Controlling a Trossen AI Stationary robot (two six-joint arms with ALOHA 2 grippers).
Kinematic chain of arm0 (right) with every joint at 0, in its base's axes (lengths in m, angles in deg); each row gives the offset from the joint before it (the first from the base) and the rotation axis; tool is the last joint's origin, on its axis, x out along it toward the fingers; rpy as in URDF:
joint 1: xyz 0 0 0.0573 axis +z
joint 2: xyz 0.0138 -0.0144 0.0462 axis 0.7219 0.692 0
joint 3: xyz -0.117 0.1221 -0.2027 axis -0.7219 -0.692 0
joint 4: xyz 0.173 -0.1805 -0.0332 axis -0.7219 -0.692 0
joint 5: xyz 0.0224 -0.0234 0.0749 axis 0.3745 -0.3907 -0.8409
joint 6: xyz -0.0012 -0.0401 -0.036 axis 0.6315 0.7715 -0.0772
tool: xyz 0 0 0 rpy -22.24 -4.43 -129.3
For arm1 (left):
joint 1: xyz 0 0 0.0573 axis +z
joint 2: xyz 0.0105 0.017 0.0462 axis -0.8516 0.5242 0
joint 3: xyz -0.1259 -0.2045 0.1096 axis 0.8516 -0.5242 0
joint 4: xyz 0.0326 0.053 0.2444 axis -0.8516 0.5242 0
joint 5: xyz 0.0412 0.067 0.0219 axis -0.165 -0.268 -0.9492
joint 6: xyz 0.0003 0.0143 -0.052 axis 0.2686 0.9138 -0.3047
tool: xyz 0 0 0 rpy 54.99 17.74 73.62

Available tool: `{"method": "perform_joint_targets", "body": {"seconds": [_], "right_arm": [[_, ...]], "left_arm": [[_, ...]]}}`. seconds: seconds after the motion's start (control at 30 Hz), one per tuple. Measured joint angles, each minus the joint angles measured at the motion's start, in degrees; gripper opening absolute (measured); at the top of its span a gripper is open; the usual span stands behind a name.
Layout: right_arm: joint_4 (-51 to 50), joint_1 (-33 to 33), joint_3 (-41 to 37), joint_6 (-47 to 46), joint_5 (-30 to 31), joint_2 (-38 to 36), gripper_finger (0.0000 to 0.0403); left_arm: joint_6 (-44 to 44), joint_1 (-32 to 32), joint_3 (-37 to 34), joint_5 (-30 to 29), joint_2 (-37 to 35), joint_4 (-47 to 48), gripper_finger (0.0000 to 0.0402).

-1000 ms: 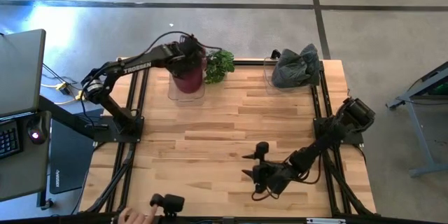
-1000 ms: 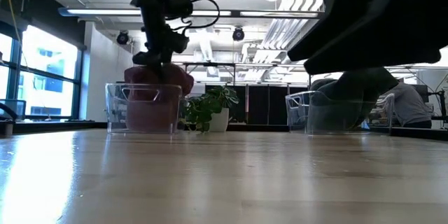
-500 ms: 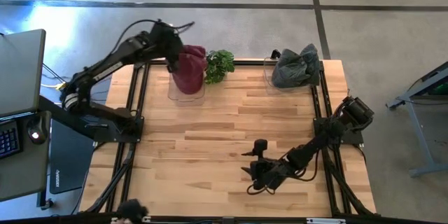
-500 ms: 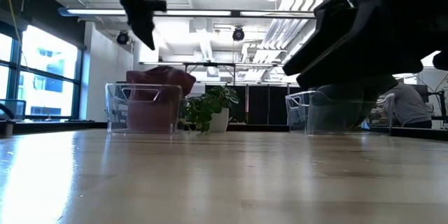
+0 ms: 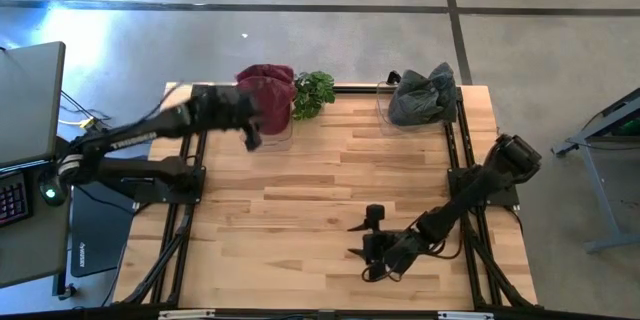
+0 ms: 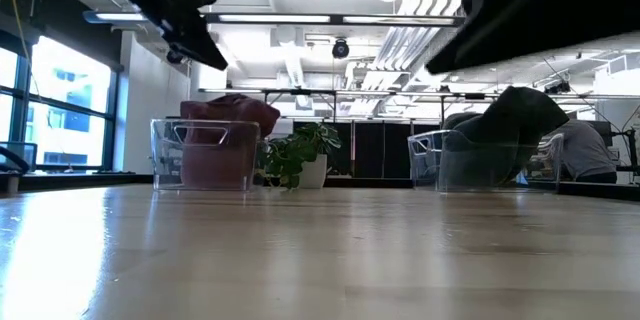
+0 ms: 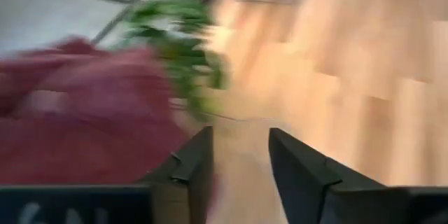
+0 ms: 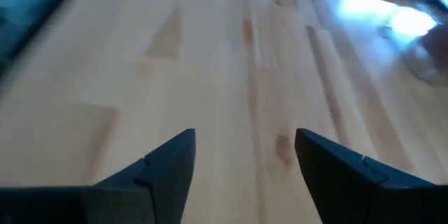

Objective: Pick & Place hat
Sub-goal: Return to Home Position

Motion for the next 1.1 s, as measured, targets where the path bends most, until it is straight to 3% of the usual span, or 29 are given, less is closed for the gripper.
{"method": "perform_joint_targets", "body": {"seconds": [0.17, 0.37, 0.5, 0.63, 0.77, 0.9, 1.1], "right_arm": [[-0.57, -1.69, 0.0, 1.23, -9.27, -6.34, 0.0188], [0.16, -6.03, -0.57, 7.95, -20.18, -14.64, 0.0114], [7.35, -11.27, -7.43, 10.07, -33.12, -22.94, 0.0069], [13.95, -17.32, -18.32, 6.78, -36.24, -33.47, 0.0029], [17.85, -22.25, -27.57, 4.35, -34.23, -45.25, 0.0004], [17.7, -27.24, -33.74, 0.05, -33.41, -56.63, 0.0008], [17.26, -34.85, -40.22, -1.92, -43.28, -69.59, 0.0003]], "left_arm": [[-5.23, -9.0, -9.31, -1.05, -7.62, -5.76, 0.0087], [-9.56, -16.89, -13.91, -3.96, -14.09, -6.54, 0.005], [-10.6, -20.73, -17.34, -2.05, -19.05, -10.45, 0.0034], [-10.64, -23.1, -20.84, -1.18, -25.02, -14.57, 0.0026], [-10.41, -22.93, -22.65, -0.3, -29.96, -14.89, 0.0019], [-9.24, -19.59, -23.36, 2.98, -34.25, -14.8, 0.0004], [-9.52, -9.04, -23.41, 11.56, -35.76, -14.81, 0.0001]]}}
